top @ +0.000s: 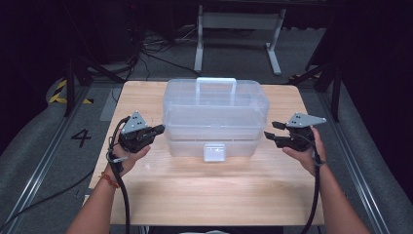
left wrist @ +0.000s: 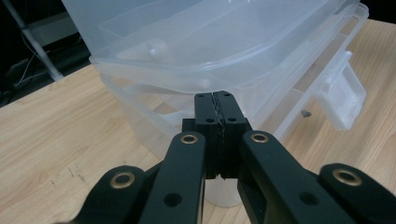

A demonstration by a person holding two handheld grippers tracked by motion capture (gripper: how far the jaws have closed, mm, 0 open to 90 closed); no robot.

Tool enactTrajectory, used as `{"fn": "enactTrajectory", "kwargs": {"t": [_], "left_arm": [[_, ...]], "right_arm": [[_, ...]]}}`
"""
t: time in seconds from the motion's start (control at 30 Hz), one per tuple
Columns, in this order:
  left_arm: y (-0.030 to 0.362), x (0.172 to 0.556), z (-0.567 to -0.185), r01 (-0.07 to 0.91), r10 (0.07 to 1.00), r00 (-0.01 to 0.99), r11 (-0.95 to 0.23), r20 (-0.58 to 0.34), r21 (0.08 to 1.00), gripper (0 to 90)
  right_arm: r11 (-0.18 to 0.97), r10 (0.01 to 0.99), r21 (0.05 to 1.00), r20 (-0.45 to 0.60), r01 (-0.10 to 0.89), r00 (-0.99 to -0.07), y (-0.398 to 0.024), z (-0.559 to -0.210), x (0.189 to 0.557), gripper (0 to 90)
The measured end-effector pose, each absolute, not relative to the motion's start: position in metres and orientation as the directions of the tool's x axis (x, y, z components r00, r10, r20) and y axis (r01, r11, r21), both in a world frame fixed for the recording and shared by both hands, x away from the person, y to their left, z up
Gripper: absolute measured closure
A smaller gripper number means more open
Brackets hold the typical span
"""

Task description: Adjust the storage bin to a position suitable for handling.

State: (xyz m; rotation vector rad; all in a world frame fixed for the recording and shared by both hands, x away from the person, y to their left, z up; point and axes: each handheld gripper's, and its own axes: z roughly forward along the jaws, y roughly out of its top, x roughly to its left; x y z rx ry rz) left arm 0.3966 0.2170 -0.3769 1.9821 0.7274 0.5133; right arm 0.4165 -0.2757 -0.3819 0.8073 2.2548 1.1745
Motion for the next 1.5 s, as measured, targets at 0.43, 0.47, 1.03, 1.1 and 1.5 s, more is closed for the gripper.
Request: {"fn": "enactTrajectory", "kwargs": {"t": [0.43, 0.47, 1.03, 1.1, 1.5], "left_arm": [[0.215, 0.398, -0.373, 0.271, 0.669, 0.74, -0.383, 0.063, 0.883, 89.4], [0.215, 0.398, -0.373, 0.271, 0.669, 0.74, -0.383, 0.063, 0.883, 89.1], [0.215, 0.396, -0.388, 0.285, 0.68, 0.728, -0.41, 0.083, 0.866, 86.3], [0.215, 0.397, -0.391, 0.287, 0.681, 0.728, -0.407, 0.078, 0.867, 86.3], [0.209, 0.397, -0.4, 0.284, 0.663, 0.743, -0.433, 0.089, 0.855, 85.9]], "right_arm": [[0.415, 0.713, 0.895, -0.211, 0.161, -0.668, -0.264, -0.375, 0.417, 52.6], [0.415, 0.713, 0.895, -0.211, 0.161, -0.668, -0.264, -0.375, 0.417, 52.6], [0.379, 0.751, 0.924, -0.281, 0.042, -0.598, -0.256, -0.357, 0.421, 64.4], [0.377, 0.755, 0.926, -0.285, 0.035, -0.59, -0.255, -0.356, 0.422, 65.0], [0.365, 0.776, 0.931, -0.291, 0.022, -0.559, -0.251, -0.346, 0.431, 66.0]]}}
